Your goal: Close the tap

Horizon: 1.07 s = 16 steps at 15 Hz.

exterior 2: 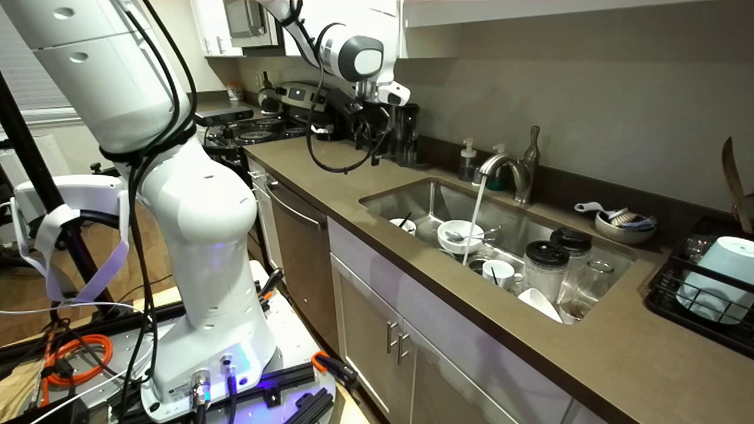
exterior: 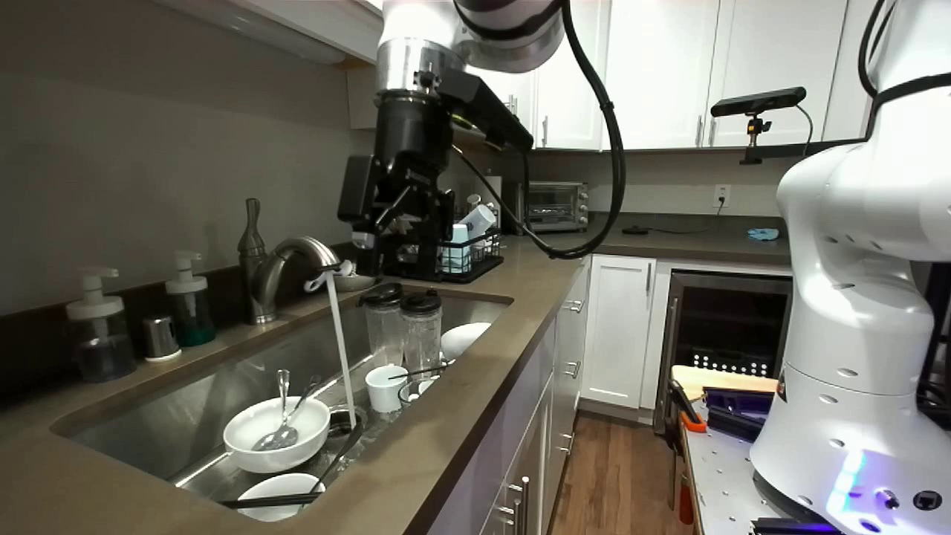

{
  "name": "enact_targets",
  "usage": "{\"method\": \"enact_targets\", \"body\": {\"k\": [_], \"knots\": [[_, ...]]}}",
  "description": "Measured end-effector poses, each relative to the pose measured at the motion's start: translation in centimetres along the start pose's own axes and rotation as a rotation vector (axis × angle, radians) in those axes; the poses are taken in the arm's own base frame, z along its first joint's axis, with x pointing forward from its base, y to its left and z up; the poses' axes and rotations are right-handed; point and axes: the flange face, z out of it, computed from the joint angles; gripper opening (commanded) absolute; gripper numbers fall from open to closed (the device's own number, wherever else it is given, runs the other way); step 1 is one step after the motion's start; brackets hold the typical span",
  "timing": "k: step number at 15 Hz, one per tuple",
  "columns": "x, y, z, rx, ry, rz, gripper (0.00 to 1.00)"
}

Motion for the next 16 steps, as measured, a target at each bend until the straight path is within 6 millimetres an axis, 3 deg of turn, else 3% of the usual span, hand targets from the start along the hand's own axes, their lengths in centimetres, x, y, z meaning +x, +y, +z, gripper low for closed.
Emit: {"method": "enact_targets", "body": {"k": [10, 16], "knots": [[0.4, 0.3, 0.0, 0.003, 0.008, 0.007, 1.0], [5.1, 1.9, -0.9, -0.031, 0.198, -0.025, 1.0]]}}
